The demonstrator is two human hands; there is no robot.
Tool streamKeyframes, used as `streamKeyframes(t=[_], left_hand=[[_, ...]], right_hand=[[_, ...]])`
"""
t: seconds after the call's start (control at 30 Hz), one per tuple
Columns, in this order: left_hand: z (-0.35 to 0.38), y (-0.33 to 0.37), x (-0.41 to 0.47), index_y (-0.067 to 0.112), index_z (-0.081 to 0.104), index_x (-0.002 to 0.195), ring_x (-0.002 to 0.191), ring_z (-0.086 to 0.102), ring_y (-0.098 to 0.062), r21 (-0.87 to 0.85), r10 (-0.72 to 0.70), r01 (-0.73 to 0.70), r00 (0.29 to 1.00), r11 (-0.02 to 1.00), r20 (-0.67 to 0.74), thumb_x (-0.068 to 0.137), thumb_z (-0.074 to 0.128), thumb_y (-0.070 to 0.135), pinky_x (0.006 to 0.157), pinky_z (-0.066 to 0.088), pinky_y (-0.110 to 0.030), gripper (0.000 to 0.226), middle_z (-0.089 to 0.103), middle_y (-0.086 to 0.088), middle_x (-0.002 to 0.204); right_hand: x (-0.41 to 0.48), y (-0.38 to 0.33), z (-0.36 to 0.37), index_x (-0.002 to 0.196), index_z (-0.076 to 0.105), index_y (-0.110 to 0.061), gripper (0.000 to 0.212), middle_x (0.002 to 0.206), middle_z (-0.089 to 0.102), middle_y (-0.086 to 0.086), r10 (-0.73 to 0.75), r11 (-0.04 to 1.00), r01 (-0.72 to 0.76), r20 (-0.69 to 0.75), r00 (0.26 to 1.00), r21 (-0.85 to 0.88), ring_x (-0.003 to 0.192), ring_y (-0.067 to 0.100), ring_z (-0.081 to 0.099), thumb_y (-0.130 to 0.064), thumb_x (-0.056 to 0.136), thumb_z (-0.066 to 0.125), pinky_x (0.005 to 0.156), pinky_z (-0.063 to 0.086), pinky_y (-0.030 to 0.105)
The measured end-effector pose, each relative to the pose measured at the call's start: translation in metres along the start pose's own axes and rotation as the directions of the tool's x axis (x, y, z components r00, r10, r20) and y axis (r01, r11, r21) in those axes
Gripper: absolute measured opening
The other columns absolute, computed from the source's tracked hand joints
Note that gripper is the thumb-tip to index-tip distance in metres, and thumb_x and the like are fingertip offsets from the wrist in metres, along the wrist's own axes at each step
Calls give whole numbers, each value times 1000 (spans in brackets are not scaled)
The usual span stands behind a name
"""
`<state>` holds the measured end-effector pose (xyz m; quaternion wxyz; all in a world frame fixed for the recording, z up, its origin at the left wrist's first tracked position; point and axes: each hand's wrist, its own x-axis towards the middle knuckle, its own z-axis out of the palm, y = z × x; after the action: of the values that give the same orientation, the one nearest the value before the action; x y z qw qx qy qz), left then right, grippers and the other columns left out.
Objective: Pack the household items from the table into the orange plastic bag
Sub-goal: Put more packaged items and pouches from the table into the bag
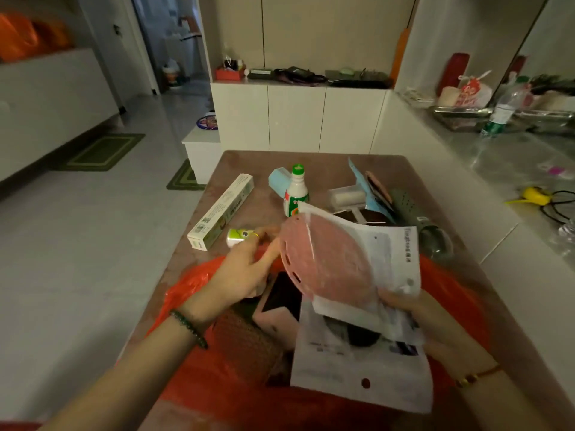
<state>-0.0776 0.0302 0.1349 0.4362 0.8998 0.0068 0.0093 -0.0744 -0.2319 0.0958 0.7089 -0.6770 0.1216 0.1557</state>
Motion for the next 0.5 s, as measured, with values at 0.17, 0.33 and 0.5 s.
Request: streamKeyframes(t=[0.17, 0.33, 0.5], left_hand=[[-41, -68, 8, 23, 40, 136, 123, 50, -27, 646, -254, 155, 965, 748, 63, 75, 62, 51, 102, 41, -37, 71, 52, -9, 136], [-66, -67, 25, 10, 67, 87, 78, 63, -25, 5, -286, 289, 949, 957, -136, 82, 59, 17, 70, 51, -29, 11, 66, -9, 84], [-77, -45, 30, 17, 60, 81, 63, 59, -15, -142, -293, 279, 952, 950, -90, 86, 61, 15, 50, 50, -19, 6, 62, -3, 73]], right_hand=[[-2, 10, -11, 105, 62, -10, 40, 101, 69, 15, 14, 999, -12, 54, 998, -37, 89, 28, 64, -16, 66, 70, 65, 51, 35], [-2, 4, 34, 110, 61, -15, 62, 97, 75, 4, 38, 999, -38, 436, 899, -8, 88, 19, 71, -20, 52, 84, 63, 58, 27], [13, -4, 97, 98, 67, -12, 28, 78, 72, -6, 132, 954, 9, 446, 885, -301, 70, 6, 69, 5, 76, 66, 57, 53, 17]])
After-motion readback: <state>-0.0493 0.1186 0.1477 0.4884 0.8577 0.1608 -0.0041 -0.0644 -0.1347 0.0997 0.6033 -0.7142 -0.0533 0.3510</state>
